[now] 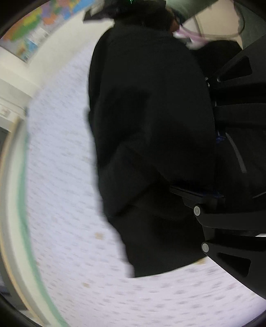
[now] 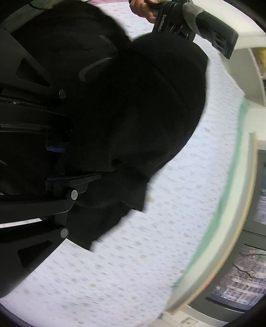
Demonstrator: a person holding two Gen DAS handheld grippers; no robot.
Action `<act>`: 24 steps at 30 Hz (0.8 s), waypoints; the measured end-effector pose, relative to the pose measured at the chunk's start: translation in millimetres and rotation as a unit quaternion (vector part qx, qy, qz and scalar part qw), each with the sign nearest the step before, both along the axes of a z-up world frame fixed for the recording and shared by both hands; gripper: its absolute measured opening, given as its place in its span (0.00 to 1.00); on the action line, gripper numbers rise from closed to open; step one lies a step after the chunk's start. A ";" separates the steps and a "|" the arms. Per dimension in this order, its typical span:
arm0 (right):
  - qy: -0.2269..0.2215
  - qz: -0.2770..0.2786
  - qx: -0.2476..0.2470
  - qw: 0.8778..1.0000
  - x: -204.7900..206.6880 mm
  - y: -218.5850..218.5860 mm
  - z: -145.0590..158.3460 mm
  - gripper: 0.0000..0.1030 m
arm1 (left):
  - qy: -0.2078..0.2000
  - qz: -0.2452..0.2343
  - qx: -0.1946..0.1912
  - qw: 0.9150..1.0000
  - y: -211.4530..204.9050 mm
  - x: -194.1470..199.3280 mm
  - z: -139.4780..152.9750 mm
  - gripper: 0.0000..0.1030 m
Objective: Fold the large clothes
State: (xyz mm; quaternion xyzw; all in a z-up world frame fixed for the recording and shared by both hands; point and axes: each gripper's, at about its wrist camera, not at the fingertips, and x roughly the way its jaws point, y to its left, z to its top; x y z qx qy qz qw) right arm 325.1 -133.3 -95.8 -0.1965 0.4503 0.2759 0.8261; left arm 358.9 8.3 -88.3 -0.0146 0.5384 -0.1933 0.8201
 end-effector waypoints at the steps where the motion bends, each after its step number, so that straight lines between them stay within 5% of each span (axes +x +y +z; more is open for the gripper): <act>1: 0.013 -0.003 -0.007 1.000 -9.1 -0.7 -10.8 0.25 | 0.011 0.007 0.020 1.000 -1.1 -12.2 -15.4 0.36; 6: 0.074 -0.030 -0.010 0.997 -40.7 -25.5 -27.4 0.25 | 0.035 0.053 0.032 0.997 13.8 -61.9 -40.8 0.36; 9: 0.078 -0.053 0.017 0.995 -44.9 -40.8 -2.1 0.26 | 0.024 0.067 0.026 0.997 29.1 -79.0 -18.1 0.36; 11: 0.069 -0.070 0.056 0.994 -35.3 -52.7 26.3 0.36 | -0.003 0.073 0.018 0.997 38.5 -84.0 9.7 0.36; 13: 0.052 -0.078 0.107 0.990 -21.6 -61.4 56.3 0.61 | -0.035 0.074 -0.012 0.997 44.6 -80.2 43.2 0.36; 17: 0.047 -0.097 0.164 0.981 3.0 -31.5 76.0 0.65 | -0.067 0.064 -0.112 0.989 45.9 -50.2 84.2 0.47; 20: 0.068 -0.106 0.164 0.978 6.2 9.4 50.2 0.65 | -0.047 0.057 -0.149 0.986 35.3 -18.8 76.8 0.47; 24: 0.139 -0.101 0.106 0.979 15.7 39.2 -37.4 0.64 | 0.037 0.045 -0.167 0.984 21.3 -0.3 18.3 0.47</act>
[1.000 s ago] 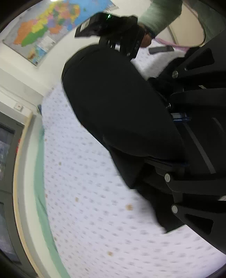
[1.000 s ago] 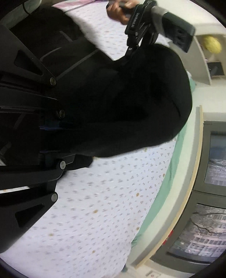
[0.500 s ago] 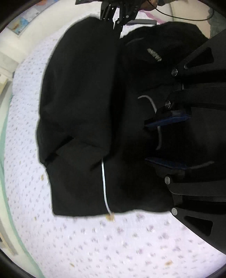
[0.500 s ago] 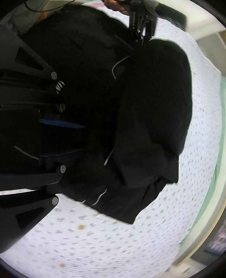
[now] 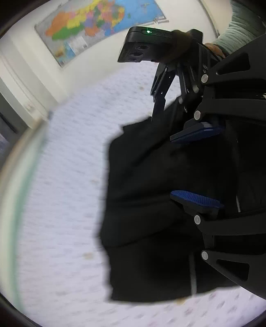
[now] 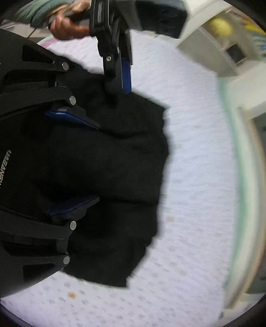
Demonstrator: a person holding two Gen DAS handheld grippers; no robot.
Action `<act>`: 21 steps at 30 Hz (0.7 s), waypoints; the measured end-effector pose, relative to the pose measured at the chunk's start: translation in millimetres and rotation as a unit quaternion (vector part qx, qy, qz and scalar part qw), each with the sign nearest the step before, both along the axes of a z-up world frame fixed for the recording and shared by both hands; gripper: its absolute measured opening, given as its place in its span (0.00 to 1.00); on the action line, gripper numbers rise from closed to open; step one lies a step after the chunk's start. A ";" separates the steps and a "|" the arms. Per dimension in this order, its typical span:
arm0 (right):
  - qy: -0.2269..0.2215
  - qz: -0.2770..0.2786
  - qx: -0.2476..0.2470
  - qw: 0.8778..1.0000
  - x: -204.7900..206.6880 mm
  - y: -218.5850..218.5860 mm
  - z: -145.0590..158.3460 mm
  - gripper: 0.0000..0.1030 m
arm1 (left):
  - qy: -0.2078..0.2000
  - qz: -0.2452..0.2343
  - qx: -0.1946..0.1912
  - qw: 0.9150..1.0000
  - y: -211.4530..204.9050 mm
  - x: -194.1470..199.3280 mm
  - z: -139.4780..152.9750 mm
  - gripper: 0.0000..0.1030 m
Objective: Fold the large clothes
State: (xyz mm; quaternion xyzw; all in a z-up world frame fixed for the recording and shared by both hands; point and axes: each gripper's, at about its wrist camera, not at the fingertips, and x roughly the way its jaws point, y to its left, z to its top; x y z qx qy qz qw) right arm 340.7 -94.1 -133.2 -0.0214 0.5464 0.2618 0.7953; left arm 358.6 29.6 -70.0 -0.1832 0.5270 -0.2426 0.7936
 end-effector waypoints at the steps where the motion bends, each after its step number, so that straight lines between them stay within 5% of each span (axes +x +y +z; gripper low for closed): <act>1: 0.013 0.000 -0.019 1.000 -3.3 2.8 -17.7 0.63 | 0.022 -0.006 0.020 1.000 -4.5 0.1 -20.4 0.47; 4: 0.033 -0.007 -0.046 0.998 -9.4 2.4 -64.1 0.63 | 0.080 -0.003 0.043 0.996 -11.2 -3.0 -76.4 0.44; 6: 0.021 -0.017 -0.053 0.998 -13.7 4.2 -71.1 0.62 | 0.078 0.009 0.047 0.996 -12.8 -7.3 -91.7 0.44; 16: -0.031 -0.001 0.005 0.999 -60.6 -4.0 -0.9 0.62 | -0.004 0.000 0.059 0.998 6.6 -63.0 -21.1 0.44; 21: 0.002 0.005 -0.039 0.999 -51.8 -4.6 -33.2 0.54 | 0.039 0.013 0.048 0.998 7.2 -64.1 -57.2 0.44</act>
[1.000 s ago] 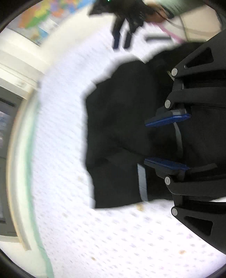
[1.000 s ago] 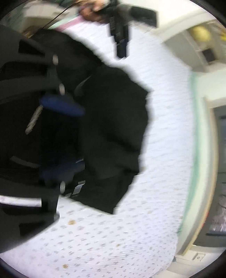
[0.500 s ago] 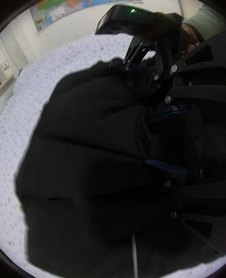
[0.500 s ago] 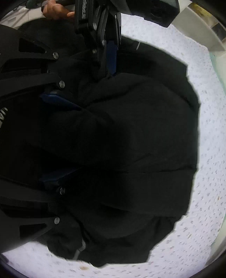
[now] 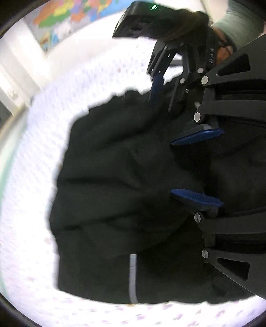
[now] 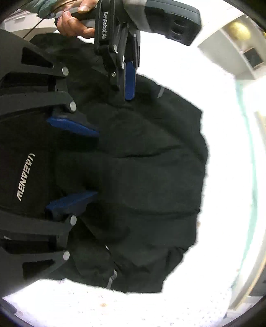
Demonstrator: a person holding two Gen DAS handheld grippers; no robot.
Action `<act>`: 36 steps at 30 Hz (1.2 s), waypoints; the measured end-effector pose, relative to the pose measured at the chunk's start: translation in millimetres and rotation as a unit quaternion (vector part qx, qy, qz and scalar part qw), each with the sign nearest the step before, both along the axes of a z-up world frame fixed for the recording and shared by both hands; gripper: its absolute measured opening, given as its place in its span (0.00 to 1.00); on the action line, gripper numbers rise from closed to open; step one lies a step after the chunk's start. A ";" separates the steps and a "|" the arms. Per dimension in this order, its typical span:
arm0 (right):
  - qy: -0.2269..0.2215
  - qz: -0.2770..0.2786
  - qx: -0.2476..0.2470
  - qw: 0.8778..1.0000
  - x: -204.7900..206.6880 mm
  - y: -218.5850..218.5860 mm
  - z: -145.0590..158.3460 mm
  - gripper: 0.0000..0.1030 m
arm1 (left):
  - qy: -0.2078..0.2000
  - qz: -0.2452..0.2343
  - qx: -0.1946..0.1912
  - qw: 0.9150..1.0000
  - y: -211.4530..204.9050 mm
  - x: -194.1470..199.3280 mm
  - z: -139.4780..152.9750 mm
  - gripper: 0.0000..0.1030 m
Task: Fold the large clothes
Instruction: 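Grasp the jacket hem with both grippers and lift it toward the hood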
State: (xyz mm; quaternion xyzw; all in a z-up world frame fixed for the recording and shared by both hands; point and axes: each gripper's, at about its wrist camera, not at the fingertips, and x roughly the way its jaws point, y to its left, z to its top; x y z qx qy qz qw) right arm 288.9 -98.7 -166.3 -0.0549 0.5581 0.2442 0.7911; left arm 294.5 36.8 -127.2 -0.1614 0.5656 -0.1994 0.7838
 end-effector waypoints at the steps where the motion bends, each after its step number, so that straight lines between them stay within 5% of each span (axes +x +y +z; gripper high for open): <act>1: 0.015 -0.001 -0.011 1.000 11.3 0.3 -7.2 0.54 | 0.014 0.003 0.000 1.000 -0.9 2.7 -11.0 0.44; 6: 0.044 -0.019 -0.005 0.999 19.3 -4.7 -31.5 0.54 | 0.048 0.027 -0.008 0.998 -1.1 8.6 -43.7 0.44; 14: 0.032 -0.002 0.028 0.999 -8.0 -32.6 14.0 0.55 | 0.010 0.016 -0.002 1.000 39.4 -55.8 16.1 0.46; 17: 0.038 -0.007 0.018 0.999 -29.4 -61.6 19.5 0.55 | 0.013 0.060 -0.003 0.998 93.2 -104.3 43.1 0.60; 20: 0.051 -0.021 0.002 0.998 -48.1 -87.7 21.2 0.55 | 0.035 0.118 -0.010 0.992 148.9 -149.6 44.9 0.64; 26: 0.083 -0.053 -0.014 0.995 -93.5 -144.7 21.1 0.55 | 0.101 0.200 -0.028 0.974 211.9 -223.4 23.0 0.65; 29: 0.103 -0.062 -0.018 0.993 -107.5 -167.4 15.8 0.55 | 0.133 0.207 -0.063 0.967 217.1 -247.9 3.5 0.65; 36: 0.145 -0.087 -0.023 0.985 -137.8 -199.8 2.5 0.55 | 0.182 0.207 -0.076 0.958 208.6 -276.6 -36.3 0.65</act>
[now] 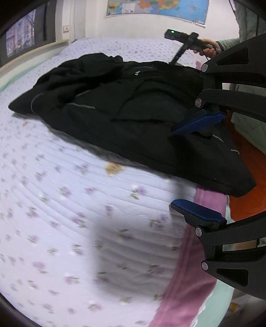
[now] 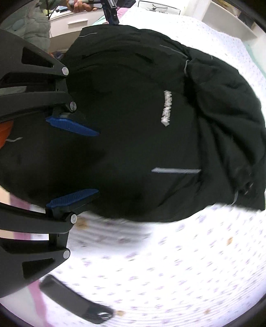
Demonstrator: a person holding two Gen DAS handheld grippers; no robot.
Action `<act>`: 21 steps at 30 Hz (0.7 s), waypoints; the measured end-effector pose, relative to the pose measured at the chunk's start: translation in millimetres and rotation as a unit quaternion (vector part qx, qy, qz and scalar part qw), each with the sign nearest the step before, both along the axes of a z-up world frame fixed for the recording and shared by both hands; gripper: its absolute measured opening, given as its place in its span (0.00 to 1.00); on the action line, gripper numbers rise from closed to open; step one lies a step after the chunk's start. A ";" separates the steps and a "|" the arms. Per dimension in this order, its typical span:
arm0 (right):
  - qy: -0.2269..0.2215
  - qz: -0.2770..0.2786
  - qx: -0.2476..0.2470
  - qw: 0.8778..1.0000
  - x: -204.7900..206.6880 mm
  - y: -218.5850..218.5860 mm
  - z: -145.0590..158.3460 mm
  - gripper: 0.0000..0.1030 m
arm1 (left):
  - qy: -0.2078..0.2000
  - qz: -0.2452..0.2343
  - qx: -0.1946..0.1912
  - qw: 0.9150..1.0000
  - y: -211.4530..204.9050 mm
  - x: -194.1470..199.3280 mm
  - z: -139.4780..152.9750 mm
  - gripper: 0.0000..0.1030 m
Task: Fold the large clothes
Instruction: 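Grasp the jacket hem with both grippers and lift it toward the hood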
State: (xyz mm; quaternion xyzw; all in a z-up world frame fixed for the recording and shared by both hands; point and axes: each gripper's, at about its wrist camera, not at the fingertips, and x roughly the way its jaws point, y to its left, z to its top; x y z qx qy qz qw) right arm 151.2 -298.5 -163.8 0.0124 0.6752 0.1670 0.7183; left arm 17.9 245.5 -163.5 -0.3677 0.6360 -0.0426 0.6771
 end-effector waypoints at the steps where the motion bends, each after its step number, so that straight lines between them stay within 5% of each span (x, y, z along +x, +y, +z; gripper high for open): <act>1: 0.005 -0.004 -0.001 1.000 -6.0 -6.4 0.1 0.55 | -0.001 0.002 -0.008 1.000 -0.2 -2.0 -2.4 0.65; 7: 0.049 -0.042 0.000 0.998 -45.2 -45.1 -9.7 0.57 | -0.008 0.007 -0.043 0.999 7.7 -8.1 -7.5 0.70; 16: 0.102 -0.089 0.060 0.989 -67.2 -57.9 -44.1 0.53 | -0.012 0.016 -0.035 0.999 -9.8 -3.6 -12.1 0.71; 18: 0.097 -0.070 0.068 0.990 -68.1 -49.9 -37.8 0.40 | -0.021 0.007 -0.038 0.999 -13.6 -1.9 -6.4 0.71; 21: 0.063 -0.021 0.105 0.992 -70.6 -29.1 -0.1 0.39 | -0.062 -0.025 -0.092 0.994 -31.7 -1.7 18.4 0.71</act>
